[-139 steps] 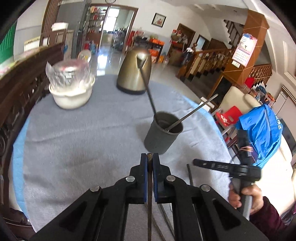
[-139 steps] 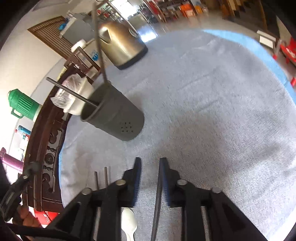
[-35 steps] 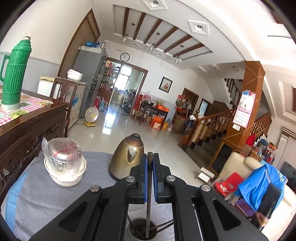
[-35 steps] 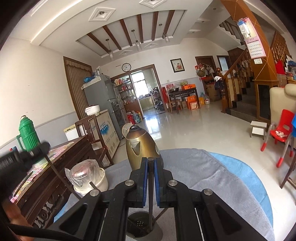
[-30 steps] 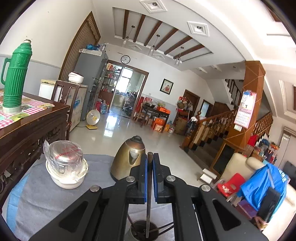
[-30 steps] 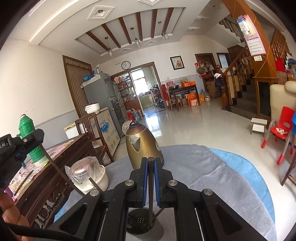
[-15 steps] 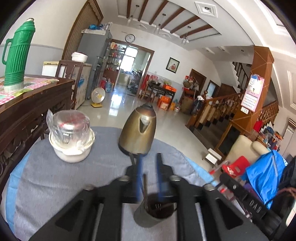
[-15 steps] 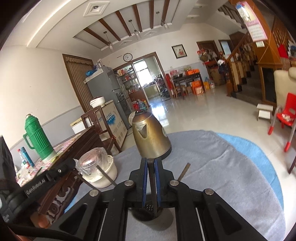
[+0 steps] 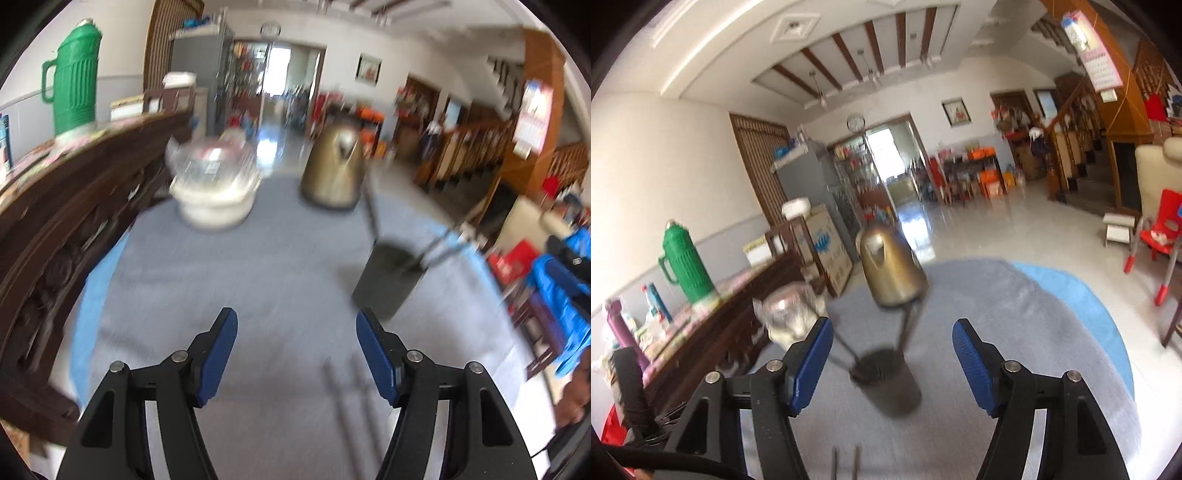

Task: Organize utensils
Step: 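Move both open grippers down to the white spoons on the cloth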

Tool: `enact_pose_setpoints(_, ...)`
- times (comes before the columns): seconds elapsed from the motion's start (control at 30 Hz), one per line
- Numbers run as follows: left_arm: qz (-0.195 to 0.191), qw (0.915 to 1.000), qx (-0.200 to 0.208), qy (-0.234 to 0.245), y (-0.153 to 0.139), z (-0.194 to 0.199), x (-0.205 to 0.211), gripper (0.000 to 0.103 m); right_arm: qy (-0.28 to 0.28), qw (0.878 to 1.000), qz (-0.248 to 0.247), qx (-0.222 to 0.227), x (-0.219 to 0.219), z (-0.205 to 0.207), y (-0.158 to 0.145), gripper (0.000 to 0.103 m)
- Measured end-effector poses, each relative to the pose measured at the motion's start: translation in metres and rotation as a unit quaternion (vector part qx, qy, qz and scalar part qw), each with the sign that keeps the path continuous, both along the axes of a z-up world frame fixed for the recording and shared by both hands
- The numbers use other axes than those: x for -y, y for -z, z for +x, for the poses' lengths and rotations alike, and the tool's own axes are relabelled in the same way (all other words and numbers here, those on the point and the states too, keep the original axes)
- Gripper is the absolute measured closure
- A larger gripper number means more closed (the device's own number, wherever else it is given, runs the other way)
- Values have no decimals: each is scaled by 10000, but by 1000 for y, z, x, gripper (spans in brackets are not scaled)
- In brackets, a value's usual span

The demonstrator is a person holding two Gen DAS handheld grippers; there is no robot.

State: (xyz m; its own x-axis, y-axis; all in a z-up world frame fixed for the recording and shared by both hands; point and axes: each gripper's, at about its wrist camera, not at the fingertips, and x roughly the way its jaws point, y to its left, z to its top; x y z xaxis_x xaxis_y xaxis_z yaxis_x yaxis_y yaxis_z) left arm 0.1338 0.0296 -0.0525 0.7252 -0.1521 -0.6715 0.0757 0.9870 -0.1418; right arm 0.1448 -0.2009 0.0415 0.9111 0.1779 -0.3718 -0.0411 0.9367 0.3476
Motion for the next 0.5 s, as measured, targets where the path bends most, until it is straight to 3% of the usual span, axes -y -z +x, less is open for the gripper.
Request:
enact_pose_setpoints(0.07, 154, 9996, -233, -19, 16, -13, -1, 35, -214, 9990, 47, -386, 1, -8, 19, 35)
enact_pose_setpoints(0.27, 360, 9969, -700, 79, 56, -53, 0, 35, -933, 9833, -1, -1564, -16, -23, 85, 64)
enact_pose_setpoints(0.5, 390, 9962, -781, -3, 71, -84, -3, 35, -1595, 9513, 169, -2633, -41, -23, 148, 64)
